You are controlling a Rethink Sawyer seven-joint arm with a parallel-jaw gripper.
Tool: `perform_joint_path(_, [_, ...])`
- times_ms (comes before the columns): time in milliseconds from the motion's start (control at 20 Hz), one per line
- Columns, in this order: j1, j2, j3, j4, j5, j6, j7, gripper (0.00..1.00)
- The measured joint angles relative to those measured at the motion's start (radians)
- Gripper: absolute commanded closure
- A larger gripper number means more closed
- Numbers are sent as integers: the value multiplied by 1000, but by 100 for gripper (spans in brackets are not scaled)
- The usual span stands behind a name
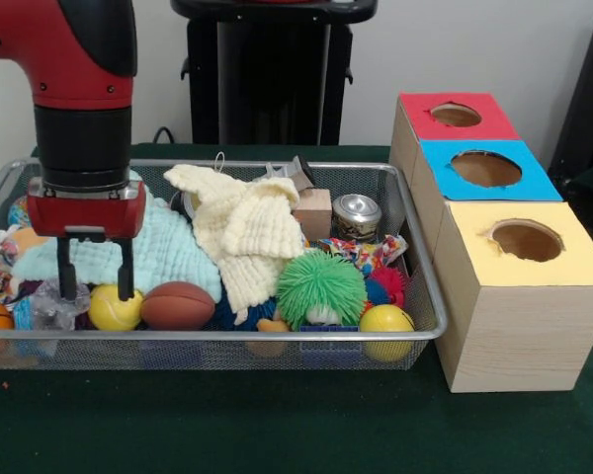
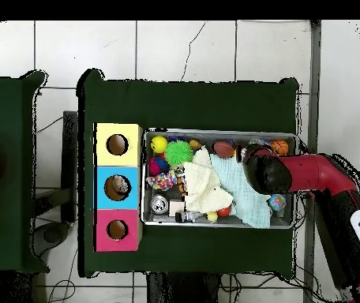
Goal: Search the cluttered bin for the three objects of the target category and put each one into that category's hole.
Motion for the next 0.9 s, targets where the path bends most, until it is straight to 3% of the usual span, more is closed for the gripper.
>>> perform_joint_path(650, [-73, 21, 81, -7, 15, 3, -1, 0])
perform_joint_path(900, [-95, -1, 92, -7, 41, 52, -8, 0])
